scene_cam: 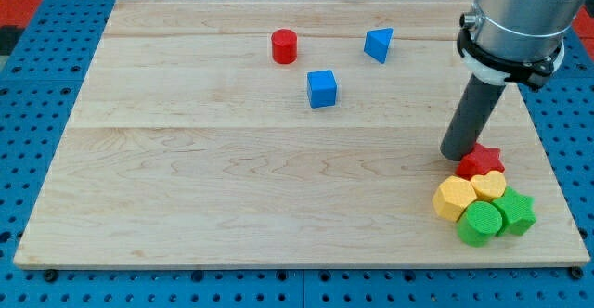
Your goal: Move the blue cube down a bit
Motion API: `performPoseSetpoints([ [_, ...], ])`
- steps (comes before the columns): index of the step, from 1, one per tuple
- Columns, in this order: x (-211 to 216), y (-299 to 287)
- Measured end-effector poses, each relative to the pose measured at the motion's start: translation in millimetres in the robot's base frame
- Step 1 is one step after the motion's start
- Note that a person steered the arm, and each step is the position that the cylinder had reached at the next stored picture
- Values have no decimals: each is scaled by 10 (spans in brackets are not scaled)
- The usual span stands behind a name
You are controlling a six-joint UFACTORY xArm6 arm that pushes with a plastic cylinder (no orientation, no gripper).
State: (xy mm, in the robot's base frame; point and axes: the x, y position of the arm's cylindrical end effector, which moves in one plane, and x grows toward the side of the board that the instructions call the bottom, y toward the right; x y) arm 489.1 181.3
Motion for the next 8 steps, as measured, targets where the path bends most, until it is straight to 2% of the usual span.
performPoseSetpoints([
  [1,-210,-58],
  [2,-774,-114],
  [3,-1280,-560],
  [4,-1591,-1162],
  [5,-1629,-1485],
  [8,-938,-1498],
])
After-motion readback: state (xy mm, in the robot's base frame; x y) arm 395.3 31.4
